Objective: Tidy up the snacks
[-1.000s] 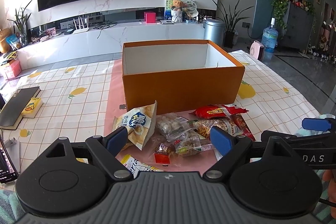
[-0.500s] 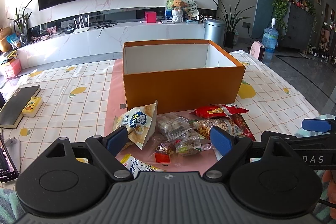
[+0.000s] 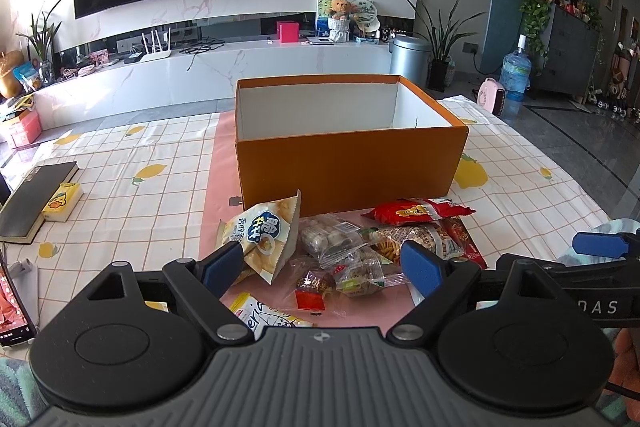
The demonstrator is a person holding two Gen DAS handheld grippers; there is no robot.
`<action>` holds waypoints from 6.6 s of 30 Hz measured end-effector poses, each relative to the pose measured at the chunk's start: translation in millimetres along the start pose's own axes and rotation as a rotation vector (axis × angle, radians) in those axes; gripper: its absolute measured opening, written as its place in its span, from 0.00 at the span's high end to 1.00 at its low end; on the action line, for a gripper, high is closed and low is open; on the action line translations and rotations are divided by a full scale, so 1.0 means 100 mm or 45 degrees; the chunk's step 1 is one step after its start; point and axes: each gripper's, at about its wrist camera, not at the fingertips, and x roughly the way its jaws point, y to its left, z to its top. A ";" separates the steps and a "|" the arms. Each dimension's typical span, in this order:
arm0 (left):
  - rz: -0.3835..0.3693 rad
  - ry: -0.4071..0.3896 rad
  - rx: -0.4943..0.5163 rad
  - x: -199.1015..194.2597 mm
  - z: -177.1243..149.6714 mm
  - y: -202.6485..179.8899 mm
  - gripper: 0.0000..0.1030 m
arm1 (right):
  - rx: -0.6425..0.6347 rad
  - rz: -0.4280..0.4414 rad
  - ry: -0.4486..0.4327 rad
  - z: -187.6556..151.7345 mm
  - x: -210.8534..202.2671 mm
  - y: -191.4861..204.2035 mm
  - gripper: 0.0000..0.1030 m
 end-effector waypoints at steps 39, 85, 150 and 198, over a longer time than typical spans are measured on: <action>-0.022 0.167 -0.148 0.38 0.16 0.35 0.13 | -0.067 0.079 0.096 0.19 0.47 0.08 0.15; 0.138 0.260 -0.094 1.37 0.11 0.48 0.44 | -0.098 0.016 0.200 0.52 1.51 0.24 0.21; -0.156 0.254 0.232 1.87 1.42 0.27 0.54 | -0.368 0.126 0.265 1.96 2.18 0.34 0.29; 0.001 0.389 0.345 2.35 1.61 0.24 0.18 | -0.701 -0.002 0.489 2.01 2.79 0.69 0.14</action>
